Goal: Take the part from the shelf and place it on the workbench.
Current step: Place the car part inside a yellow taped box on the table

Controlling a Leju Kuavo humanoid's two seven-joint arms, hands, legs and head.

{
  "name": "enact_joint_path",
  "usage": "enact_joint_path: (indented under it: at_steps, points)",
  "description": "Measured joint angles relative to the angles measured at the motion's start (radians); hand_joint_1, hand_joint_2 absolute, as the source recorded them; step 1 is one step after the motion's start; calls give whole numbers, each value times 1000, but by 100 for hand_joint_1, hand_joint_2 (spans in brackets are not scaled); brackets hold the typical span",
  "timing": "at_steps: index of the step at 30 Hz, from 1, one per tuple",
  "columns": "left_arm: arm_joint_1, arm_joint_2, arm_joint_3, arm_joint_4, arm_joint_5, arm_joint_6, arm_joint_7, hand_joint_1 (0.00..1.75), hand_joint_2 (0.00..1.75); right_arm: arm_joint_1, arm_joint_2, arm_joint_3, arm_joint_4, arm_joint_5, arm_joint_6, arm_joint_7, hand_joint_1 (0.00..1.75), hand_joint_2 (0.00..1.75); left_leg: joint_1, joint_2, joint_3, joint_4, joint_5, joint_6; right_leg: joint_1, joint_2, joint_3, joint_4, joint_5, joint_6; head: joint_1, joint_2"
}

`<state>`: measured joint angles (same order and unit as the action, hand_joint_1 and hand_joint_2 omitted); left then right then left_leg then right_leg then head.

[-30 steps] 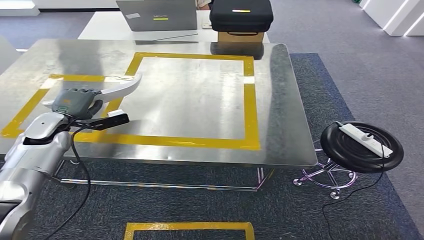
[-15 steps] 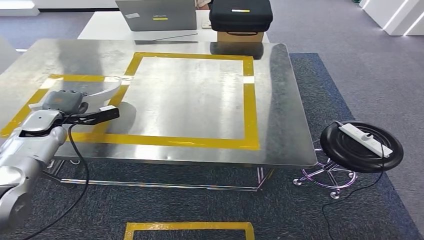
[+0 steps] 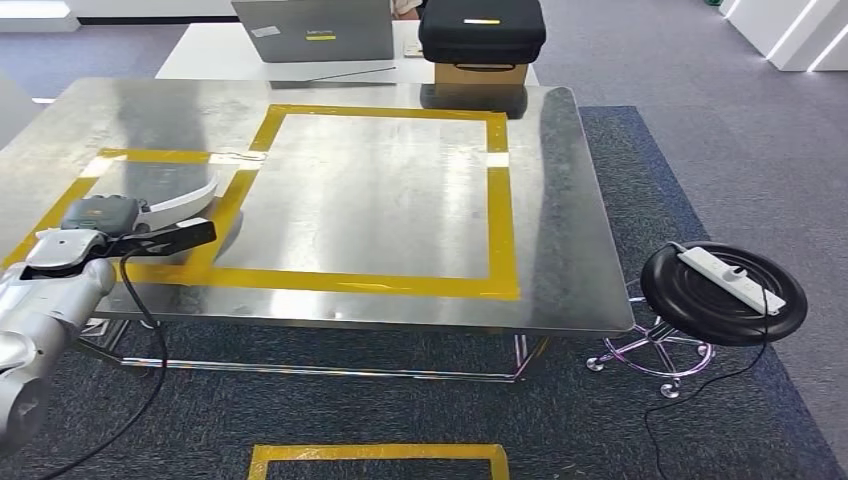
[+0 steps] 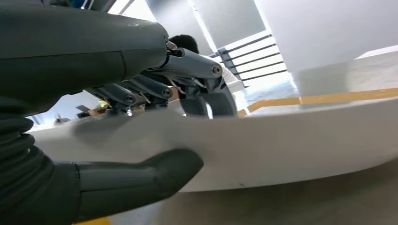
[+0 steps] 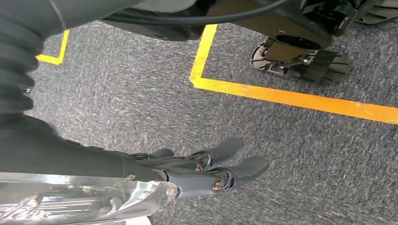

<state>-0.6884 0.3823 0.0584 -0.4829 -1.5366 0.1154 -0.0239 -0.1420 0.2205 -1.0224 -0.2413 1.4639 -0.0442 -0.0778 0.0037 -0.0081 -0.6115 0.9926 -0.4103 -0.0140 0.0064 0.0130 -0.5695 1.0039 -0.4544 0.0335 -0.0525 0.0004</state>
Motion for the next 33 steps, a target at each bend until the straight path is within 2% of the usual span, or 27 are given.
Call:
enact_joint_path:
  at_steps: [5, 9, 13, 18, 23, 27, 30, 33]
  points:
    - [-5, 0, 6, 12, -23, 2, 21, 0, 175, 0, 0, 0, 1, -4, 0, 0, 0, 0, 0, 0, 0, 0, 0, 0, 0, 0, 0, 0, 0, 0, 0, 0]
    - [-8, -1, 9, 16, -24, 18, 22, 0, 0, 0, 0, 0, 2, -7, 0, 0, 0, 0, 0, 0, 0, 0, 0, 0, 0, 0, 0, 0, 0, 0, 0, 0]
    - [-8, -9, 27, 16, -30, 65, 22, 0, 0, 3, 0, 0, 2, -13, -1, -2, 0, 0, 0, 0, 0, 0, 0, 0, 0, 0, 0, 0, 0, 0, 0, 0]
    - [-8, -20, 33, 16, -29, 73, 17, 0, 0, 5, 1, 0, 2, -16, -1, -3, 0, 0, 0, 0, 0, 0, 0, 0, 0, 0, 0, 0, 0, 0, 0, 0]
    - [-4, -47, 90, 7, 37, 93, -63, 0, 0, 7, 2, 0, 2, -25, -3, -5, 0, 0, 0, 0, 0, 0, 0, 0, 0, 0, 0, 0, 0, 0, 0, 0]
    - [17, -86, 147, -40, 95, 123, -147, 0, 175, 13, 2, 0, 2, -33, -11, -10, 0, 0, 0, 0, 0, 0, 0, 0, 0, 0, 0, 0, 0, 0, 0, 0]
    - [53, -127, 182, -120, 198, 139, -283, 0, 175, 22, 2, -1, 2, -44, -18, -19, 0, 0, 0, 0, 0, 0, 0, 0, 0, 0, 0, 0, 0, 0, 0, 0]
    - [108, -176, 202, -241, 342, 95, -415, 0, 175, 31, 2, -1, 2, -52, -23, -27, 0, 0, -1, 0, 0, 0, 0, 0, -1, 0, 0, 0, 0, 0, 0, 0]
